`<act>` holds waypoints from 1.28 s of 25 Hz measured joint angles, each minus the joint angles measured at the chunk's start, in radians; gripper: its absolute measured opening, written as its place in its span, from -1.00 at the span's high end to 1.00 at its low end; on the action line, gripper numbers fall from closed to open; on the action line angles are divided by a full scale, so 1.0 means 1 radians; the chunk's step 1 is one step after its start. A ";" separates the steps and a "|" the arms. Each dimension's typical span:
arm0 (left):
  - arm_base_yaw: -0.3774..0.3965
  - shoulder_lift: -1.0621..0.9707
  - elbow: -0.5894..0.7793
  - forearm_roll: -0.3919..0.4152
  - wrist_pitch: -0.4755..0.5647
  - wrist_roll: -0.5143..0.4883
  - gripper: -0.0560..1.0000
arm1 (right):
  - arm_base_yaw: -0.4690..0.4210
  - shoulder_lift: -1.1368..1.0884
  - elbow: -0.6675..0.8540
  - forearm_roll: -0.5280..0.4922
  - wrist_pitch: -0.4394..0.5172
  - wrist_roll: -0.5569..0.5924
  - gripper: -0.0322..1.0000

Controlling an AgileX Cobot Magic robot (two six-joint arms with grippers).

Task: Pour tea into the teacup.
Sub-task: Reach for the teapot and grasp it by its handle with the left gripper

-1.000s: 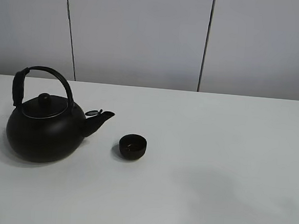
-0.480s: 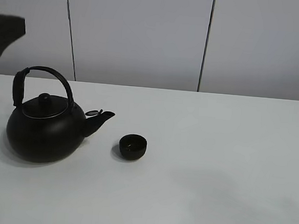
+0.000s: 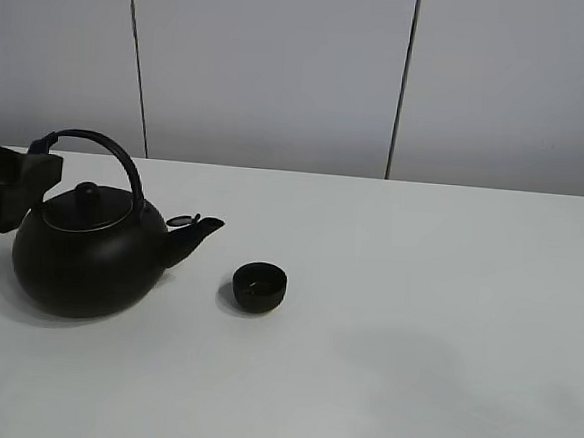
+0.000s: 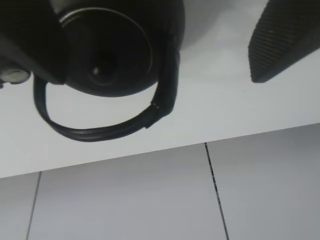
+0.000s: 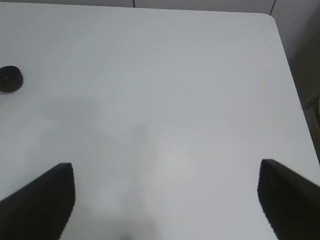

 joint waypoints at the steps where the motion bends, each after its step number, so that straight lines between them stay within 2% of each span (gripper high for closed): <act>1: 0.009 0.017 0.000 0.000 -0.019 -0.005 -0.42 | 0.000 0.000 0.000 0.000 0.000 0.000 -0.38; 6: 0.039 0.075 0.000 0.004 -0.036 -0.079 -0.42 | 0.000 0.000 0.000 0.001 0.000 0.000 -0.38; 12: 0.041 0.134 -0.046 0.023 -0.040 -0.090 -0.42 | 0.000 0.000 0.000 0.001 0.000 0.000 -0.38; 25: 0.132 0.155 -0.111 0.109 -0.014 -0.148 -0.42 | 0.000 0.000 0.000 0.001 0.001 0.000 -0.38; 32: 0.137 0.185 -0.128 0.131 0.006 -0.180 -0.42 | 0.000 0.000 0.000 0.001 0.001 0.000 -0.38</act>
